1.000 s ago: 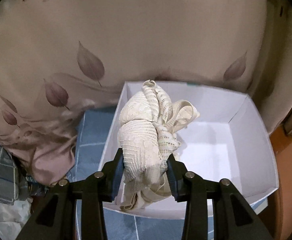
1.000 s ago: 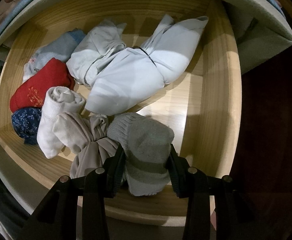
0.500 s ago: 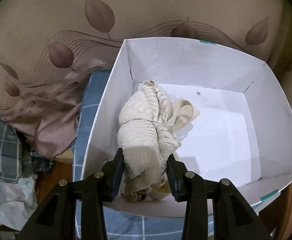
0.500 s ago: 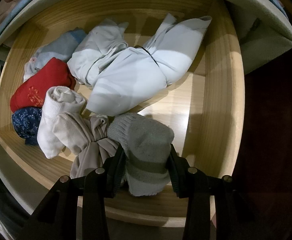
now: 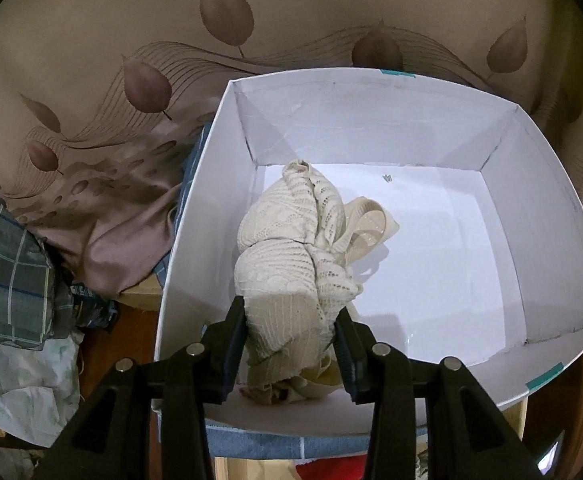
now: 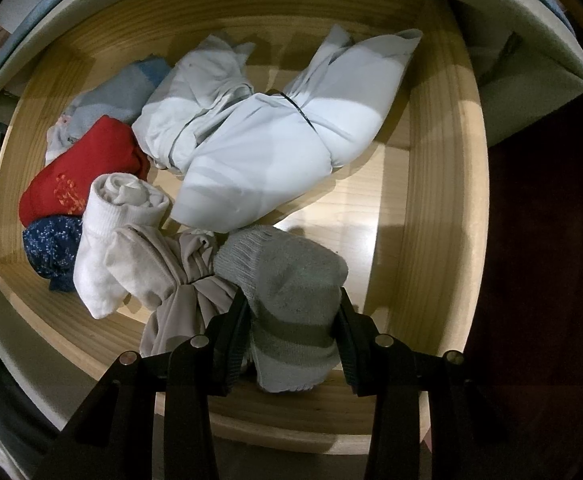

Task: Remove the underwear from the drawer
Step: 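Carry the cream underwear into the white box and open the left gripper, then withdraw the left gripper while the right gripper lifts the grey sock from the drawer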

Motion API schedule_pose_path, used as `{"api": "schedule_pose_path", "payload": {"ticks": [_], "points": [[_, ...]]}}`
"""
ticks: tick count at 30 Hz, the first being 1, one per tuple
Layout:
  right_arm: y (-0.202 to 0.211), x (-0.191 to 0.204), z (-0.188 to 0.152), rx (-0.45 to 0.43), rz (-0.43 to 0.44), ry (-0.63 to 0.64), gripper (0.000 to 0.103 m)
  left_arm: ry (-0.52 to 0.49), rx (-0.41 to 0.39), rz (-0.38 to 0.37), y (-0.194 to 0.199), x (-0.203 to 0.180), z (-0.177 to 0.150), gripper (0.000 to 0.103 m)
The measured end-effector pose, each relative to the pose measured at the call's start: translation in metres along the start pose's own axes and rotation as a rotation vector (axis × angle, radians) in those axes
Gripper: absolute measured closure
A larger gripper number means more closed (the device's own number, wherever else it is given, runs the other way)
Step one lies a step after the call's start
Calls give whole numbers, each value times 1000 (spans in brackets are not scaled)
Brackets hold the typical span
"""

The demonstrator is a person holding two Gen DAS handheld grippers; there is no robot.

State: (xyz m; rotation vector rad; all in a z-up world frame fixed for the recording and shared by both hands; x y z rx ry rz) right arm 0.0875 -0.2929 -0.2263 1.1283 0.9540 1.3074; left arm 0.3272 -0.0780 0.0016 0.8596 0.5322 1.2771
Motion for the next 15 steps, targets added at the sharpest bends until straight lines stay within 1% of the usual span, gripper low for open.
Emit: {"api": "schedule_pose_path", "payload": {"ticks": [1, 3, 4, 6, 9, 12, 15], "points": [[0, 1, 0, 0, -1, 0, 65, 6, -7, 2, 0, 0, 1, 58], [1, 1, 0, 0, 0, -1, 65, 12, -31, 17, 0, 3, 5, 51], [1, 1, 0, 0, 1, -1, 65, 13, -43, 28, 0, 4, 7, 50], [1, 1, 0, 1, 2, -2, 65, 16, -55, 37, 2, 6, 10, 50], [1, 0, 0, 0, 1, -1, 65, 12, -96, 40, 8, 8, 17, 50], [2, 0, 0, 0, 0, -1, 65, -17, -145, 35, 23, 5, 25, 50], [2, -1, 1, 0, -2, 1, 65, -41, -176, 28, 39, 3, 29, 50]]}}
Point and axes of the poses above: each gripper's, at about its wrist camera, not at the fingertips, and y roughly against the way its jaws point, x to its left, z to its top, the point moved 10 cm from there along -y, roughly the way its jaws point, and after that the axes turned 9 degrees about -x, right-handed, at the moved point
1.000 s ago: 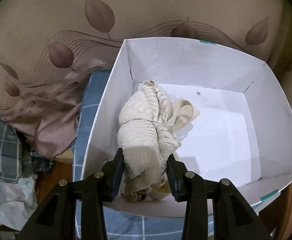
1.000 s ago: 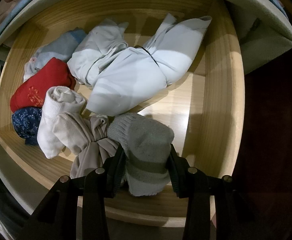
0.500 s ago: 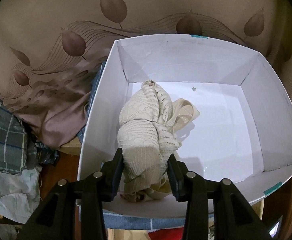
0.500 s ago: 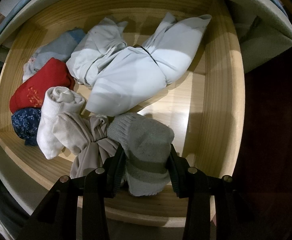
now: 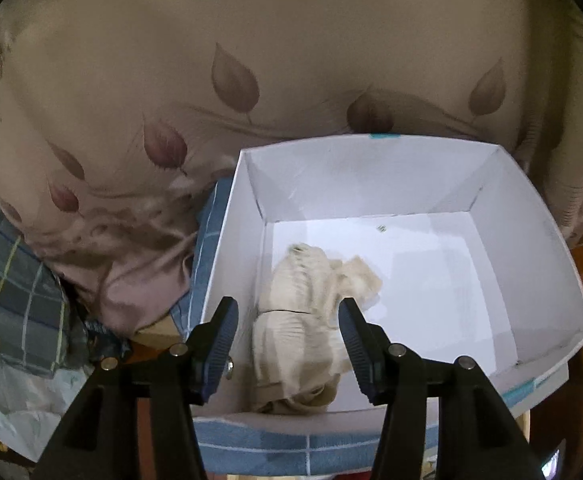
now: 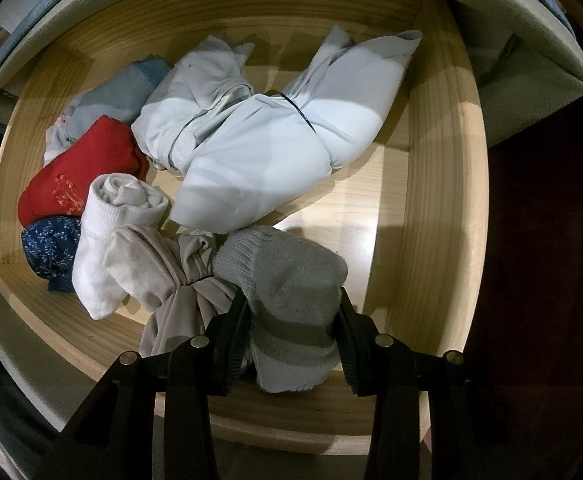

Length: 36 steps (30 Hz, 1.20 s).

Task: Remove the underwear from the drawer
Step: 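Withdraw the left gripper while the right gripper lifts the grey sock from the drawer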

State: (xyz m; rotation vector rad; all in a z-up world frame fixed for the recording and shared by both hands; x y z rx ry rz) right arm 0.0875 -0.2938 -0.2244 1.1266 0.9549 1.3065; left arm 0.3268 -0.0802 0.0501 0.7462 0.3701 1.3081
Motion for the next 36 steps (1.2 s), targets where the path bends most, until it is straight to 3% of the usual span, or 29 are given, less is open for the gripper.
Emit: {"api": "schedule_pose_path", "payload": {"ticks": [8, 15, 21, 26, 36], "points": [[1, -1, 2, -7, -4, -5, 66, -57, -58, 0, 48, 2, -4, 49], [7, 1, 6, -35, -22, -1, 68, -99, -58, 8, 88, 9, -34, 49], [22, -1, 13, -110, -18, -11, 70, -66, -2, -12, 106, 20, -81, 48], [34, -10, 16, -160, 35, -56, 71, -14, 37, -4, 109, 34, -126, 48], [66, -16, 20, -270, 46, -64, 73, 76, 158, 25, 83, 37, -220, 47]]}}
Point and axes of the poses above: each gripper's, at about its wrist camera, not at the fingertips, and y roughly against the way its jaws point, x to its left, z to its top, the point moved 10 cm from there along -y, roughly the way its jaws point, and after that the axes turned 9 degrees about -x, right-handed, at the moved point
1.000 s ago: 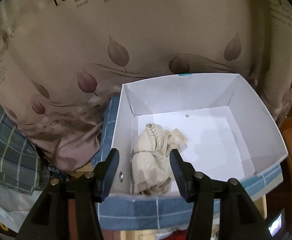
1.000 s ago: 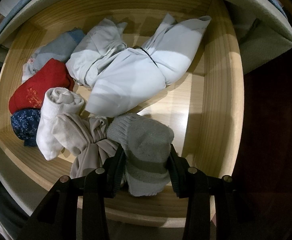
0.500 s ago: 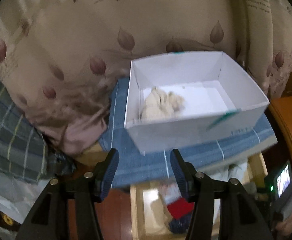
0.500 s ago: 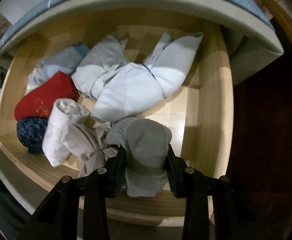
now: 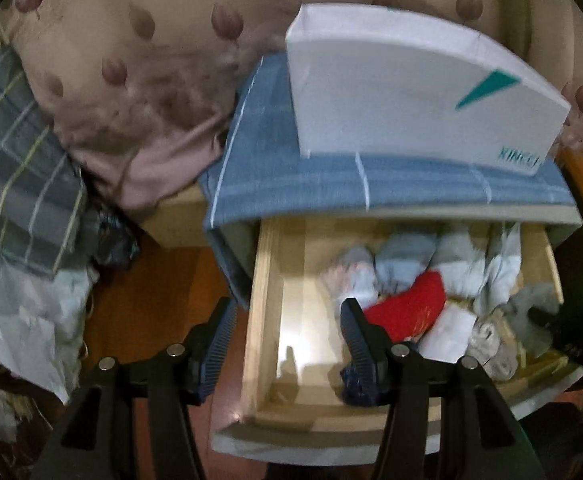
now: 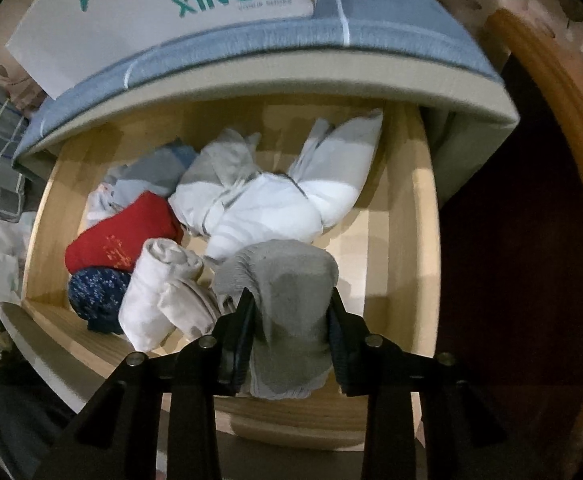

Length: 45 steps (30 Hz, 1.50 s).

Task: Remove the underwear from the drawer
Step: 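Withdraw the left gripper while the right gripper lifts the grey sock from the drawer, then carry the grey sock into the white box and open the right gripper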

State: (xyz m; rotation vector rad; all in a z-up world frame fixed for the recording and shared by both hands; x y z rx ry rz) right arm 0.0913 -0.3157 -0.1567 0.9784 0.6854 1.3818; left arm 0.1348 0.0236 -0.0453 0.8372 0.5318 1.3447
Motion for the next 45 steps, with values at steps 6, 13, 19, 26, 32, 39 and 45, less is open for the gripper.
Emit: {"api": "schedule_pose_path", "payload": {"ticks": [6, 13, 19, 26, 32, 39, 45], "points": [[17, 6, 9, -45, -3, 17, 73, 34, 0, 13, -11, -1, -26, 47], [62, 19, 47, -158, 1, 44, 73, 11, -18, 35, -18, -5, -39, 47], [113, 31, 111, -302, 20, 58, 73, 42, -24, 45, -20, -2, -42, 47], [148, 54, 190, -413, 42, 89, 73, 56, -28, 51, -21, -2, -42, 47], [119, 71, 241, -389, 23, 109, 73, 74, -35, 47, -22, -1, -42, 47], [73, 80, 273, -317, -40, 156, 73, 115, -40, 31, -23, 4, -42, 47], [33, 79, 272, -236, -84, 179, 73, 140, -43, 19, -24, 6, -41, 47]]}}
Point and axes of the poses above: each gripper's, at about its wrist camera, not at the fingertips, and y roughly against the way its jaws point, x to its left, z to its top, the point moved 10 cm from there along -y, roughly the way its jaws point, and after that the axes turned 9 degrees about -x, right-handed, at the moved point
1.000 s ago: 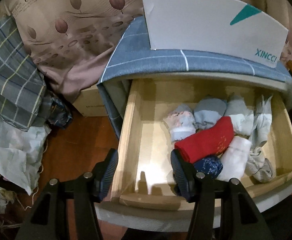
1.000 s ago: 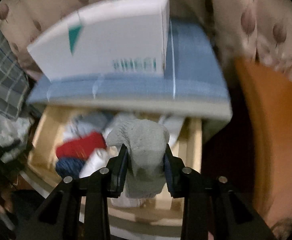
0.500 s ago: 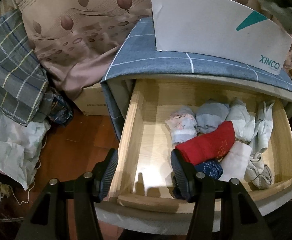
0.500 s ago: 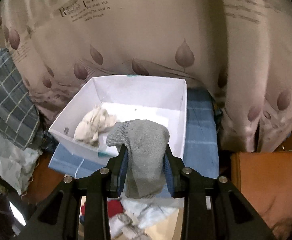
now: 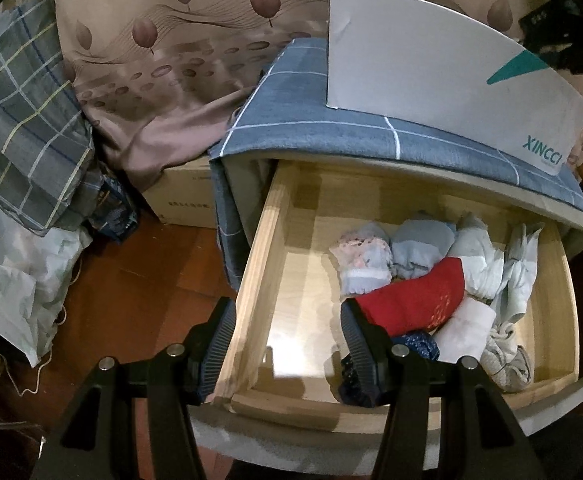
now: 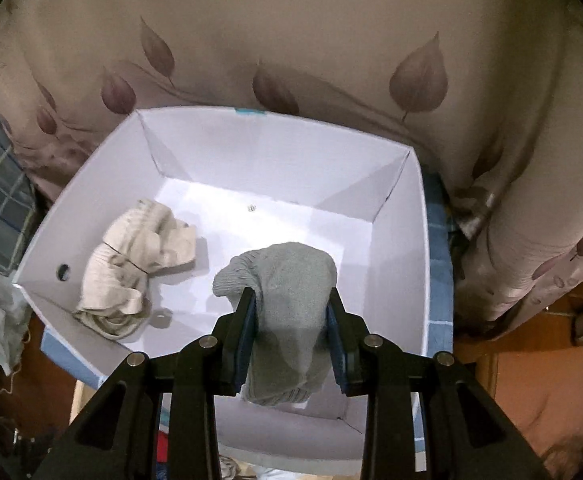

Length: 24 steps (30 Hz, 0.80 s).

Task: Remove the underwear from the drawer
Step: 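Carry the grey sock into the white box and open the right gripper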

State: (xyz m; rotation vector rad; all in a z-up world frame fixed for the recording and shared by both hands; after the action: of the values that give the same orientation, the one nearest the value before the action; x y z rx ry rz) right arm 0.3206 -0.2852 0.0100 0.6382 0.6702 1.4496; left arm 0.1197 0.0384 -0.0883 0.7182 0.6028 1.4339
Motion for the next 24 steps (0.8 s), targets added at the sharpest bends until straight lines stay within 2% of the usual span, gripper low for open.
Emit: {"api": "schedule_pose_path", "payload": {"ticks": [13, 24], "points": [[-34, 10, -15, 69, 12, 16, 72, 2, 0, -4, -1, -1, 0, 47], [-38, 11, -20, 99, 9, 10, 66, 1, -1, -7, -1, -2, 0, 47]]}}
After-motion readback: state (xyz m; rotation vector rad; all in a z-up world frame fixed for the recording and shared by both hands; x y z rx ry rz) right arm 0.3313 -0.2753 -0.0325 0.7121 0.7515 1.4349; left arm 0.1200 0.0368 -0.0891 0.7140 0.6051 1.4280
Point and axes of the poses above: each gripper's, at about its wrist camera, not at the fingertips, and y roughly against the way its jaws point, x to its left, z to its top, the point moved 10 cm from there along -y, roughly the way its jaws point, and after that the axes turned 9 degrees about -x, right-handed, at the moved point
